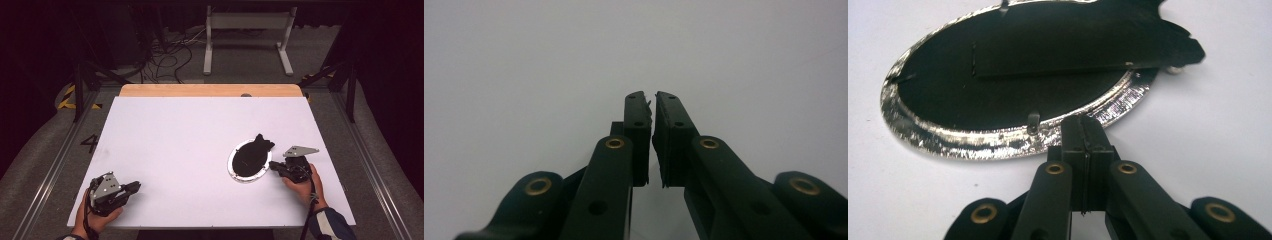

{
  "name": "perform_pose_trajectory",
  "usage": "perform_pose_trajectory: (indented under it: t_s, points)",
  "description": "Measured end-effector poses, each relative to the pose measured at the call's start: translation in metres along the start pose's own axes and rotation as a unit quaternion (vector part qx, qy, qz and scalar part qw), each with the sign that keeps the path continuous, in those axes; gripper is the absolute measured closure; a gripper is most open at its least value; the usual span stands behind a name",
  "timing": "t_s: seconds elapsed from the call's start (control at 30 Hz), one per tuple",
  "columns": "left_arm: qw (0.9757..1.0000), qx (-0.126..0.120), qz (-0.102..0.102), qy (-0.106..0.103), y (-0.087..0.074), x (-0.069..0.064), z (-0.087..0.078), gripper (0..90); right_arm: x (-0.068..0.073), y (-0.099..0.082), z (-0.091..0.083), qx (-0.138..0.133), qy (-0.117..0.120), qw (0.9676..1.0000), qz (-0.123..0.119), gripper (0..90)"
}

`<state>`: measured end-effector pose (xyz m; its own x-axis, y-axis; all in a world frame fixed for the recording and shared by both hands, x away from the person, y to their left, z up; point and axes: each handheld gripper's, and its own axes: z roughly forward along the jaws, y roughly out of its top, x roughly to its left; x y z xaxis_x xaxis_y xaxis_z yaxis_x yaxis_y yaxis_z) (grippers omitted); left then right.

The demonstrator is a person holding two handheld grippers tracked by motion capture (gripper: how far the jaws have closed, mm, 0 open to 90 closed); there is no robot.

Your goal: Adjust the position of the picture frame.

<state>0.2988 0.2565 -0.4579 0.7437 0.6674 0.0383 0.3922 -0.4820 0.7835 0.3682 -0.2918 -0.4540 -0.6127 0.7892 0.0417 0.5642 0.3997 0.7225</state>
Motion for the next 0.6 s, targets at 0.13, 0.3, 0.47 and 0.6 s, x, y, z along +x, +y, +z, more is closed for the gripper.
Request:
perform_pose_trajectory:
  t_s: [0.13,0.3,0.47,0.6]
  points:
    - [0.9999,0.006,0.008,-0.006,0.008,-0.002,0.010,85.6,0.006,0.002,0.004,-0.005,0.009,0.9999,-0.004,90.0]
    - [0.9991,0.014,0.028,-0.029,0.025,-0.010,0.029,87.2,0.014,0.006,0.009,0.000,0.014,0.9999,-0.009,90.0]
    - [0.9984,0.012,0.038,-0.039,0.040,-0.016,0.047,88.2,0.022,0.010,0.014,-0.001,0.012,0.9999,-0.011,90.0]
    - [0.9979,0.018,0.049,-0.038,0.054,-0.024,0.064,86.9,0.027,0.013,0.017,0.001,0.017,0.9999,-0.003,90.0]
